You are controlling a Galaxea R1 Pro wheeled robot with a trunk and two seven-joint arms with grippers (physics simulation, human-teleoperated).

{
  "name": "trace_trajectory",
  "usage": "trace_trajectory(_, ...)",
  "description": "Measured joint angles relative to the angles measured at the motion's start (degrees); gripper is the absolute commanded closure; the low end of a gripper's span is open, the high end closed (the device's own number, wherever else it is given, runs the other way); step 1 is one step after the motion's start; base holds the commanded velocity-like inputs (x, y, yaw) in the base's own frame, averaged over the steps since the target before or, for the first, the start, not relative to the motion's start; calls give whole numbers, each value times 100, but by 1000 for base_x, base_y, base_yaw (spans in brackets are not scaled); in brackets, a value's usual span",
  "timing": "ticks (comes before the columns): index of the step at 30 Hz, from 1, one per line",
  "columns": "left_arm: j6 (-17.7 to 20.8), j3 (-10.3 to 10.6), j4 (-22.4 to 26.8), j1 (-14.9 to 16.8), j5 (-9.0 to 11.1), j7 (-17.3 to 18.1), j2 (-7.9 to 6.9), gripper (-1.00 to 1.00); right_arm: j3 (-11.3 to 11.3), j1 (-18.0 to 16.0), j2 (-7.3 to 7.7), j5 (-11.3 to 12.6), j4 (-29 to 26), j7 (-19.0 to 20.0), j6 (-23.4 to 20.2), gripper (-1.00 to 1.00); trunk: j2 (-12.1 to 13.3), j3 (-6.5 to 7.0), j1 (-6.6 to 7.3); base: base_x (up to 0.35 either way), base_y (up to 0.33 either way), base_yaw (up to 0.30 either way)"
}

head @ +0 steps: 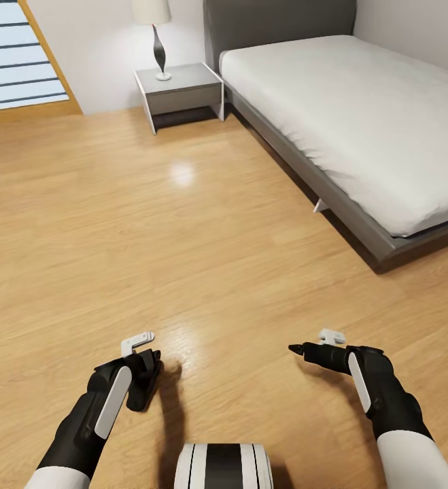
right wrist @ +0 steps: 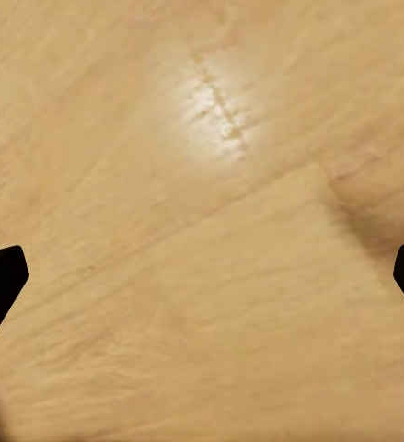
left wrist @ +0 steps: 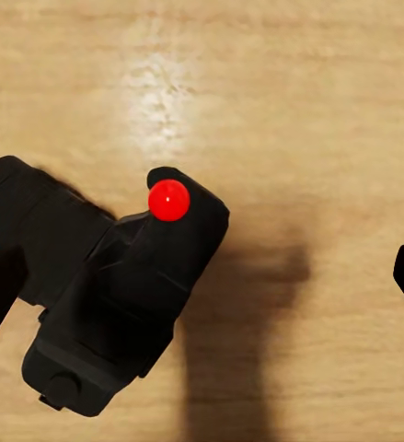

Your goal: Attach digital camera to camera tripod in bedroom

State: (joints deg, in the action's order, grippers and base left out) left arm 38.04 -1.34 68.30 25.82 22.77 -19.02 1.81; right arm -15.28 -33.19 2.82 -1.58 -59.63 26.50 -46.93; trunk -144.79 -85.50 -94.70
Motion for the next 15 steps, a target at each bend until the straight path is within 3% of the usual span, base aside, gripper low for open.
trace_trajectory(4,-2,0,0,0,-4,-3,0,-100,0,0,0,0,0,0,0,-100,0,0,0,-43,0,0)
trace_trajectory(15,-10,4,-7,0,-26,-21,0,-100,0,0,0,-3,8,-8,1,-100,0,0,-1,-218,0,0)
